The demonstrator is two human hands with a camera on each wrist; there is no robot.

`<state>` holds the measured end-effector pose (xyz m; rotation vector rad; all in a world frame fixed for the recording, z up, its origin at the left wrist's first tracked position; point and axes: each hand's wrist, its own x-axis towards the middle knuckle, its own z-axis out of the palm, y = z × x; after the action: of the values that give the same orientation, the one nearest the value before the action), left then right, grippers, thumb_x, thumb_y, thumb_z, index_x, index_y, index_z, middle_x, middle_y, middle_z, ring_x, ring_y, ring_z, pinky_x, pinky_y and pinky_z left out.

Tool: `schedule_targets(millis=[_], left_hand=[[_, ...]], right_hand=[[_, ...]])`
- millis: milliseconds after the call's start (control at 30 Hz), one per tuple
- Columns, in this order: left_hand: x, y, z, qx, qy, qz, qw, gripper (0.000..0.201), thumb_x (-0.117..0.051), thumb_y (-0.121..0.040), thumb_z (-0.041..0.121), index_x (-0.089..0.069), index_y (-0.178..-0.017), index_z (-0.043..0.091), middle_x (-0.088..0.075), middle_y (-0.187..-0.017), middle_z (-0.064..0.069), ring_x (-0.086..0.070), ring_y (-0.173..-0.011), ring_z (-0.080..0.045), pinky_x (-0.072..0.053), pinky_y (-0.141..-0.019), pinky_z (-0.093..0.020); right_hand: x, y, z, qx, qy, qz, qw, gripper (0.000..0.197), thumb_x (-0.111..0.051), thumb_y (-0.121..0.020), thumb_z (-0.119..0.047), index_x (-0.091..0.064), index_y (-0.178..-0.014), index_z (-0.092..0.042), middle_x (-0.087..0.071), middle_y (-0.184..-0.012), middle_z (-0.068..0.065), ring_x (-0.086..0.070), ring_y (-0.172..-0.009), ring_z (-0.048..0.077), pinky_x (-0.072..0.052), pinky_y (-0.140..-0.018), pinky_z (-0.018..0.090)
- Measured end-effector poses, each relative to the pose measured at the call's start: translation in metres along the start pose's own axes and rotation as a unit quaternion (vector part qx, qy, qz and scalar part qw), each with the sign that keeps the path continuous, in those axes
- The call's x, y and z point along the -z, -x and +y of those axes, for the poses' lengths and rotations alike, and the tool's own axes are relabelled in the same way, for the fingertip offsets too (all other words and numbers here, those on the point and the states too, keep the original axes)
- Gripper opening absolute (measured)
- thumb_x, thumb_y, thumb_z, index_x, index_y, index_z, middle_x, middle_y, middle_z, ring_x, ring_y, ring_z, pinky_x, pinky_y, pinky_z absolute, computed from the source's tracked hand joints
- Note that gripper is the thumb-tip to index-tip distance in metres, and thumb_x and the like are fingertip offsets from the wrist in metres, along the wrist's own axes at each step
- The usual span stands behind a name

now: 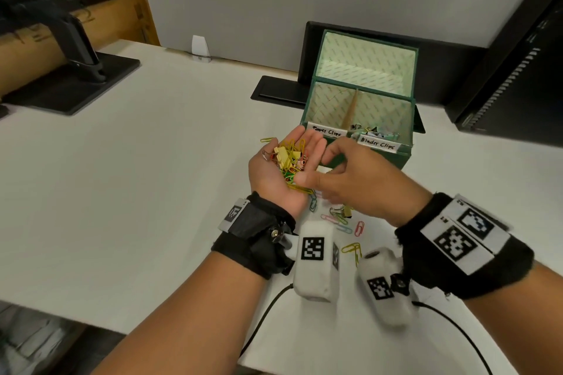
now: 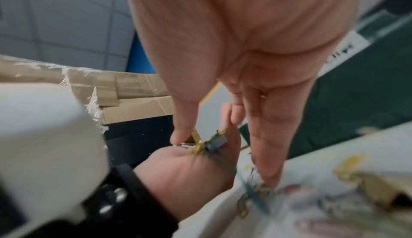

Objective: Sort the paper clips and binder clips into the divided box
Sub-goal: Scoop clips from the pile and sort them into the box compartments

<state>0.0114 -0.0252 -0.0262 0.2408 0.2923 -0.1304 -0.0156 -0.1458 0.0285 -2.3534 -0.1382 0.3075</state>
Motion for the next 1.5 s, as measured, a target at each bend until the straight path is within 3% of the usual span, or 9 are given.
schedule_targets(millis=[133, 267, 700, 1000, 1133, 1267, 1333, 1433, 1500], left_hand=[[0.001, 0.000, 0.002, -0.010, 0.004, -0.003, 1.000, 0.040, -0.034, -0.098, 0.022, -0.062, -0.102, -0.006, -0.068, -0.092, -0.021, -0.067, -0.086, -0.031, -0.056, -0.081, -0.043], [0.002, -0.002, 0.002, -0.010, 0.007, 0.004, 1.000, 0.040, -0.034, -0.097, 0.023, -0.063, -0.101, -0.005, -0.070, -0.089, -0.020, -0.068, -0.084, -0.031, -0.055, -0.085, -0.042], [0.003, -0.002, 0.000, 0.021, -0.020, 0.010, 1.000, 0.041, -0.033, -0.098, 0.024, -0.063, -0.099, -0.004, -0.071, -0.085, -0.019, -0.070, -0.072, -0.027, -0.058, -0.075, -0.035], [0.004, -0.002, 0.001, 0.034, -0.004, 0.009, 0.999, 0.041, -0.035, -0.099, 0.022, -0.063, -0.099, -0.007, -0.071, -0.088, -0.023, -0.072, -0.072, -0.033, -0.056, -0.070, -0.047], [0.003, -0.001, 0.003, 0.035, -0.010, 0.010, 0.999, 0.041, -0.035, -0.099, 0.023, -0.063, -0.102, -0.007, -0.071, -0.088, -0.023, -0.072, -0.073, -0.033, -0.056, -0.073, -0.046], [0.002, -0.002, 0.004, 0.028, -0.020, -0.001, 0.999, 0.045, -0.030, -0.098, 0.024, -0.058, -0.120, -0.005, -0.067, -0.109, -0.024, -0.068, -0.096, -0.034, -0.055, -0.086, -0.041], [0.001, -0.002, 0.004, 0.030, -0.041, 0.005, 0.999, 0.046, -0.029, -0.098, 0.026, -0.059, -0.119, -0.002, -0.062, -0.119, -0.023, -0.060, -0.110, -0.035, -0.052, -0.090, -0.041], [-0.001, 0.001, 0.003, 0.037, -0.053, 0.014, 0.998, 0.042, -0.031, -0.098, 0.026, -0.064, -0.103, 0.001, -0.068, -0.093, -0.018, -0.066, -0.085, -0.032, -0.059, -0.069, -0.033], [0.000, 0.001, 0.002, 0.028, -0.067, 0.017, 0.997, 0.043, -0.031, -0.097, 0.027, -0.065, -0.099, 0.002, -0.070, -0.086, -0.015, -0.067, -0.078, -0.028, -0.056, -0.078, -0.030]], right_hand=[[-0.008, -0.004, 0.008, -0.007, -0.119, -0.011, 0.993, 0.049, -0.088, -0.061, -0.032, -0.055, -0.095, -0.021, -0.074, -0.081, 0.014, -0.073, -0.076, 0.031, -0.057, -0.079, 0.055], [-0.003, 0.000, 0.006, -0.010, -0.177, -0.016, 0.984, 0.019, -0.079, -0.075, 0.000, -0.066, -0.087, -0.006, -0.072, -0.079, 0.021, -0.072, -0.073, 0.030, -0.059, -0.080, 0.048], [0.034, -0.003, -0.016, 0.052, -0.288, 0.022, 0.956, 0.013, -0.071, -0.079, 0.004, -0.069, -0.090, 0.000, -0.074, -0.087, 0.016, -0.071, -0.077, 0.022, -0.061, -0.071, 0.026], [0.058, -0.051, -0.035, 0.155, -0.071, 0.271, 0.947, 0.012, -0.074, -0.083, -0.016, -0.070, -0.085, -0.027, -0.072, -0.080, -0.007, -0.069, -0.078, 0.009, -0.059, -0.078, 0.030], [0.044, -0.050, -0.026, 0.116, 0.131, 0.168, 0.970, 0.010, -0.070, -0.087, -0.034, -0.073, -0.095, -0.029, -0.069, -0.094, -0.011, -0.060, -0.090, 0.006, -0.044, -0.077, 0.020], [0.028, -0.022, -0.025, 0.159, 0.129, 0.121, 0.971, 0.015, -0.072, -0.083, -0.039, -0.073, -0.078, -0.025, -0.068, -0.068, -0.010, -0.057, -0.061, 0.000, -0.039, -0.054, 0.006], [0.019, -0.008, -0.025, 0.162, 0.117, 0.053, 0.978, 0.012, -0.076, -0.079, -0.037, -0.075, -0.079, -0.025, -0.070, -0.070, -0.011, -0.061, -0.063, -0.004, -0.044, -0.060, 0.006], [0.012, 0.004, -0.024, 0.196, 0.176, -0.010, 0.965, 0.024, -0.080, -0.076, -0.032, -0.076, -0.099, -0.030, -0.069, -0.084, -0.016, -0.063, -0.080, 0.000, -0.047, -0.075, 0.012], [0.007, 0.005, -0.026, 0.215, 0.242, -0.030, 0.946, 0.031, -0.076, -0.080, -0.028, -0.072, -0.110, -0.033, -0.069, -0.095, -0.012, -0.061, -0.089, 0.006, -0.048, -0.083, 0.021]])
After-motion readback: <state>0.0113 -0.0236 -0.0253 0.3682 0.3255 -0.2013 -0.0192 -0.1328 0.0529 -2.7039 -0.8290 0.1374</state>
